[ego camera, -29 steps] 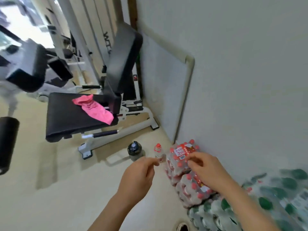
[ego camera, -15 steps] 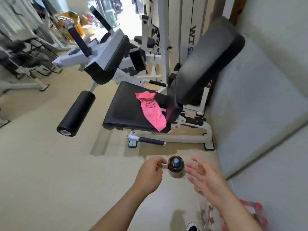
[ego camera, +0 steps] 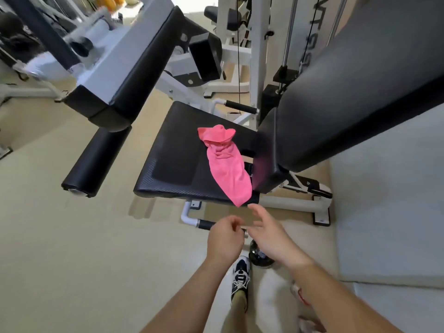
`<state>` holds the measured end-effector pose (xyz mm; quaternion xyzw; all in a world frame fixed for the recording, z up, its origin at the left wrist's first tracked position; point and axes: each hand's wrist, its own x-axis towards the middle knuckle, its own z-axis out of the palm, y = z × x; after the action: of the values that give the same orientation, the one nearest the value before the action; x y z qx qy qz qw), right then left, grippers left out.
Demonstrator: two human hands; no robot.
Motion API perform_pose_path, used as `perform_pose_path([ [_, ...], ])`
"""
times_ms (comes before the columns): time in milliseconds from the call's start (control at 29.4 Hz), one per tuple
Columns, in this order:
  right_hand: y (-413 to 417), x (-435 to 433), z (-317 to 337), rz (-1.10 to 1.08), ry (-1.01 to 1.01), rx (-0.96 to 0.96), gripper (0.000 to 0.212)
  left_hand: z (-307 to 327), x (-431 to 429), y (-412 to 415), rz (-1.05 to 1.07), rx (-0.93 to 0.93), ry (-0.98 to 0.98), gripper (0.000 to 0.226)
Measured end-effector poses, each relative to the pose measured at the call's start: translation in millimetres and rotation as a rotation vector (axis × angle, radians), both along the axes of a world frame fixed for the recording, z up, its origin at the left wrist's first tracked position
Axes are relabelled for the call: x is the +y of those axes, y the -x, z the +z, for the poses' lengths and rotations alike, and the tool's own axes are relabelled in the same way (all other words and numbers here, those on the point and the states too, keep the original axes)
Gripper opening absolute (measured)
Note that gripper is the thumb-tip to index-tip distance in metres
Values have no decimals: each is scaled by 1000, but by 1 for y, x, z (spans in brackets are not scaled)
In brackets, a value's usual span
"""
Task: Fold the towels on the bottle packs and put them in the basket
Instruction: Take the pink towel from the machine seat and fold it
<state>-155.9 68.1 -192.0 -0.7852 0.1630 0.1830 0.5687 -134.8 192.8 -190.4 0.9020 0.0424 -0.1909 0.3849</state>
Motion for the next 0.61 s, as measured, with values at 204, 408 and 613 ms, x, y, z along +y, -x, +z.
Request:
perform_pose_path([
  [204, -94, -11, -89, 36, 93, 124, 63, -100, -13, -105, -562, -154, -490, 31],
  [408, -162, -10, -166, 97, 219, 110, 73, -164, -12, -183, -640, -220, -620, 70],
  [613, -189, 6, -206, 249, 421, 148, 92, -198, 3, -225, -660, -240, -694, 63],
])
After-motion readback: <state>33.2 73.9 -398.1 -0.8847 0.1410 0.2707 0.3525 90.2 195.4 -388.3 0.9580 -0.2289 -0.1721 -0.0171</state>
